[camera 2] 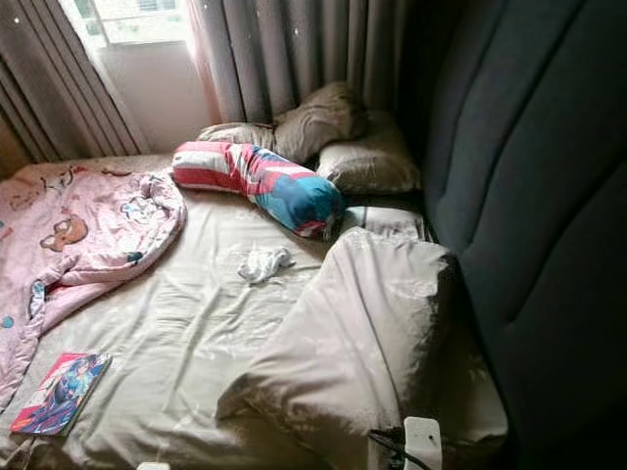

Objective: Clean up the room

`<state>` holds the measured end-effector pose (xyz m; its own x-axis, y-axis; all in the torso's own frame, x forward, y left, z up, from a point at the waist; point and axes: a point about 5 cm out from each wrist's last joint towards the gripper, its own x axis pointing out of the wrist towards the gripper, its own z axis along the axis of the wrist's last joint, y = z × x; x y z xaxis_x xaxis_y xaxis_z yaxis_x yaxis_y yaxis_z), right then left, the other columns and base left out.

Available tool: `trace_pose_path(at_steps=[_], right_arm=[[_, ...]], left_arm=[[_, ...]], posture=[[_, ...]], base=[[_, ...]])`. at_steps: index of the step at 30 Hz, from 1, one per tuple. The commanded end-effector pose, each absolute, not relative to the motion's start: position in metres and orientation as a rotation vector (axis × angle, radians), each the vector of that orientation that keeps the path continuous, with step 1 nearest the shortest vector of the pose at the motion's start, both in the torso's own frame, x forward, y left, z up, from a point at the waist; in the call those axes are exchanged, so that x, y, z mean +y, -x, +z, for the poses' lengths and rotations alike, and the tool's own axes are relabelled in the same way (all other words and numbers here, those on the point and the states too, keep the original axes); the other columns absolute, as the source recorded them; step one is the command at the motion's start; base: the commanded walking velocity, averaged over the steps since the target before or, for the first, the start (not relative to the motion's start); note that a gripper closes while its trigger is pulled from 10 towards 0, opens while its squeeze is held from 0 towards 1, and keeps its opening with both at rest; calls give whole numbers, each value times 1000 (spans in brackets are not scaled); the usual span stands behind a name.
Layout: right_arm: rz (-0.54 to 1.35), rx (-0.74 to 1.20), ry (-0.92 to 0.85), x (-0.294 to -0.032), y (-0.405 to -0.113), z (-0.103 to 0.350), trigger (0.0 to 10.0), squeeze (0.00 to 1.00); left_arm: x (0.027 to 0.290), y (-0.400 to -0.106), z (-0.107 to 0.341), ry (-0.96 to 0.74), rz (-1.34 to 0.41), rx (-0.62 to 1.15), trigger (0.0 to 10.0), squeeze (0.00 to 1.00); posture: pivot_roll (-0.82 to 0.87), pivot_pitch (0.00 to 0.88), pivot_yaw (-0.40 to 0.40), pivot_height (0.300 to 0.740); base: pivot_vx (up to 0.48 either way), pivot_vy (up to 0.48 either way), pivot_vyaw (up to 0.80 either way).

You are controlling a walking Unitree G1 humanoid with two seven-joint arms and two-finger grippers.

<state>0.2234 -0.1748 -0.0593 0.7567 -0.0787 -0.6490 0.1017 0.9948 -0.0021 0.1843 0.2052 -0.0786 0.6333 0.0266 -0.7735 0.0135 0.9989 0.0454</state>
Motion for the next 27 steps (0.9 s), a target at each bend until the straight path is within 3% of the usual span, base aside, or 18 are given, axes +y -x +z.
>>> trace_pose_path(at_steps=[1, 10, 11, 12, 21, 27], right_arm=[[-92, 692, -46, -169, -225, -58, 10000, 0], [-62, 503, -88, -161, -259, -31, 10000, 0], [-58, 487, -92, -161, -261, -28, 10000, 816], [-48, 464, -97, -159, -264, -25, 10000, 1000], [79, 483, -90, -144, -255, -32, 10000, 1000], [-12, 522, -60, -154, -246, -39, 10000, 1000]], left_arm=[[213, -178, -80, -50, 26, 897, 10000, 0], [203, -204, -66, -34, 20, 764, 10000, 0], [202, -207, -65, -30, 20, 750, 10000, 0], [200, -211, -62, -28, 19, 726, 10000, 0], [190, -227, -51, -56, -65, 635, 10000, 0], [197, -229, -50, -67, -30, 657, 10000, 0]], posture=[[-17, 55, 74, 740], [-41, 59, 70, 740], [-41, 58, 67, 740], [-42, 58, 66, 740], [-73, 29, 100, 740], [-72, 1, 107, 740]], base=[[0, 0, 0], [0, 0, 0], [0, 0, 0], [0, 0, 0], [0, 0, 0], [0, 0, 0]])
